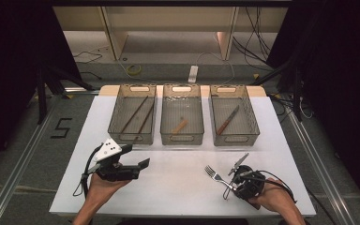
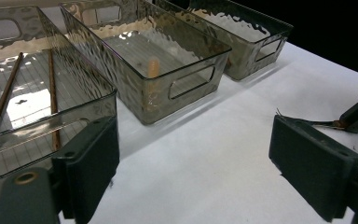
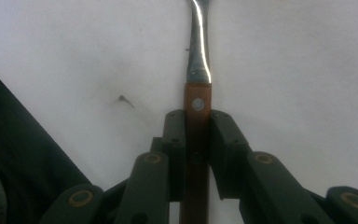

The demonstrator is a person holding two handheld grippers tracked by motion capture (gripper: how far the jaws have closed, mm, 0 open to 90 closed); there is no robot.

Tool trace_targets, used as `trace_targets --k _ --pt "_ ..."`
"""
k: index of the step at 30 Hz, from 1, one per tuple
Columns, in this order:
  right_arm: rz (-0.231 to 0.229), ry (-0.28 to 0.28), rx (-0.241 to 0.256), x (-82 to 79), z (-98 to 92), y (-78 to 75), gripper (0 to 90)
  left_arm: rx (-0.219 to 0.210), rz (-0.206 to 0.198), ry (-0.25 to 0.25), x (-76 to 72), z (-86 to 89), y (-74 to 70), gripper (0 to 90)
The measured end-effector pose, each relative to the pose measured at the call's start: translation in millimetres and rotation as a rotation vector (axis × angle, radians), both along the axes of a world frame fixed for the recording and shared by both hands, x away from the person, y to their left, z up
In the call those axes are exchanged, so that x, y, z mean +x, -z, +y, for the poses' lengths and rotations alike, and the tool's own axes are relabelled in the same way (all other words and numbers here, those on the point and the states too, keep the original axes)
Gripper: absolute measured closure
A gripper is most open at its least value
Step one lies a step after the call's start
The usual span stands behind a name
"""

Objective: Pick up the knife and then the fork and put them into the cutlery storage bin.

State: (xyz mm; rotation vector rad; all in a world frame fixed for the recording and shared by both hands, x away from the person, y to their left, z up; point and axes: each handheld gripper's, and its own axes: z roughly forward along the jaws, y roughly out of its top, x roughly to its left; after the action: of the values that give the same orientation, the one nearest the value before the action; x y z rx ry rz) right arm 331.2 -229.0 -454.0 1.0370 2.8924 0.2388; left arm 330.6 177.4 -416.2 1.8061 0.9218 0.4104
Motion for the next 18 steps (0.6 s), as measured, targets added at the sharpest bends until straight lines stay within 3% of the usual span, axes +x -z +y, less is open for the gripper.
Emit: trace_targets --k 7,18 --pt "-0.013 -0.005 0.019 0.4 -2.3 -1.3 77.7 0.001 -0.001 -0.001 0.1 0.3 -0.1 15.8" --pt "-0.098 0.035 0.142 8.1 -14.1 -15.2 77.6 0.002 -0.001 -0.003 -0.1 0.1 0.1 15.8"
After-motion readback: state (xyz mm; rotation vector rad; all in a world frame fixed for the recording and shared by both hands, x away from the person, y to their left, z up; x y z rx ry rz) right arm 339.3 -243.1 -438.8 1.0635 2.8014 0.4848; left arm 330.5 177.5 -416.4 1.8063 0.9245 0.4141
